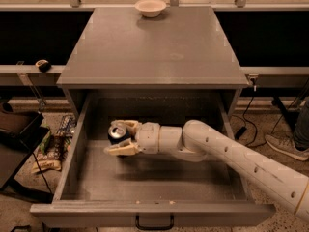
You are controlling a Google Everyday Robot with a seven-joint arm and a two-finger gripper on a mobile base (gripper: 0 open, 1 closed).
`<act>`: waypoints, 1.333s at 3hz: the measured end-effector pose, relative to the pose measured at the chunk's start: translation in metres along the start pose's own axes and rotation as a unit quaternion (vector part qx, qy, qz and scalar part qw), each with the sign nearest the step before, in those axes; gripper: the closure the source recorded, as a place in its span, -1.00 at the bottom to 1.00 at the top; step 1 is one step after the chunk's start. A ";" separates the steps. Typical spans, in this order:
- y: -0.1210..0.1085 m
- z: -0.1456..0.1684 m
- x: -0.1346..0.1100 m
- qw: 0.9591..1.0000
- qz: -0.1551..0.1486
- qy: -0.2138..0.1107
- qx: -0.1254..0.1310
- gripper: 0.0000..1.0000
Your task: Place pepsi can into top drawer
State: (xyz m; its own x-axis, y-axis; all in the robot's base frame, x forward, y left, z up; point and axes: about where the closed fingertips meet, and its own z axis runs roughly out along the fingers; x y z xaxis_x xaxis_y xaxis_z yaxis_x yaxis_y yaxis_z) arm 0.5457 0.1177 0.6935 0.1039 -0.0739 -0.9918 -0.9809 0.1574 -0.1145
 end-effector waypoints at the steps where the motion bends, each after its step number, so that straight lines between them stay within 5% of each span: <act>1: 0.000 0.000 0.000 1.000 0.000 0.000 0.000 -1.00; 2: 0.000 0.000 0.000 1.000 0.000 0.000 0.000 -1.00; 3: 0.006 -0.017 -0.034 0.998 -0.008 0.035 -0.054 -1.00; 4: 0.002 -0.054 -0.067 0.989 -0.007 0.116 -0.093 -1.00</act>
Offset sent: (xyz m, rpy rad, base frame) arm 0.0000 0.0000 0.0000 0.0000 0.0000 0.0000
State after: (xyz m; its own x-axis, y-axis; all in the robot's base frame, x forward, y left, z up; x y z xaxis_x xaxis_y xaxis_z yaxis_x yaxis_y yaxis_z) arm 0.5282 0.0698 0.7628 0.0984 -0.3028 -0.9480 -0.9951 -0.0273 -0.0946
